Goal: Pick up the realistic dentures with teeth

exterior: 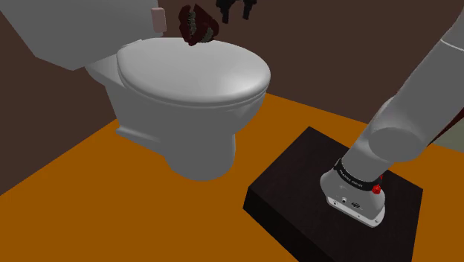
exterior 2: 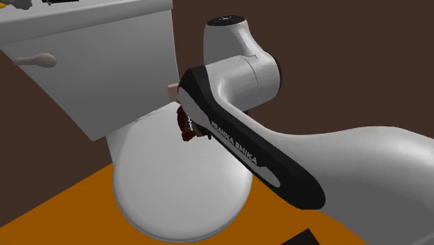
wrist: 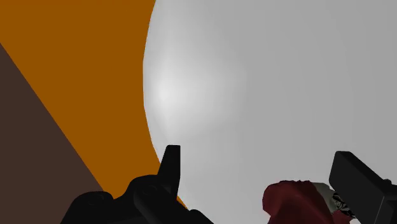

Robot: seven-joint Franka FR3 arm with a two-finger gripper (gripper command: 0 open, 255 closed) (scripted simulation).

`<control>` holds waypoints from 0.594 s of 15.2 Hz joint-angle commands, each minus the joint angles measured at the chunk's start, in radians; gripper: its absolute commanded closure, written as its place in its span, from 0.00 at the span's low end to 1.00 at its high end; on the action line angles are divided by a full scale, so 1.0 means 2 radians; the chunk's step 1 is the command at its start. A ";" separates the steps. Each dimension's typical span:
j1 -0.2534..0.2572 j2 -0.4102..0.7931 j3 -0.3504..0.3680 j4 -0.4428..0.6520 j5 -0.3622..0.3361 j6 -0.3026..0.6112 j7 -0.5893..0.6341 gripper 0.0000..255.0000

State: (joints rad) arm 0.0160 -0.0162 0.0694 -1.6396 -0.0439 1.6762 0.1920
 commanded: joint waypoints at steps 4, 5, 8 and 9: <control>0.009 0.105 0.007 0.139 -0.014 -0.025 0.006 0.00; 0.012 0.129 0.008 0.173 -0.018 -0.034 0.007 0.00; 0.021 0.201 0.010 0.282 -0.027 -0.065 0.007 0.00; 0.020 0.197 0.009 0.268 -0.027 -0.056 0.008 0.00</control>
State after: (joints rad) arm 0.0525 0.3542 0.0872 -1.1320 -0.0942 1.5678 0.2058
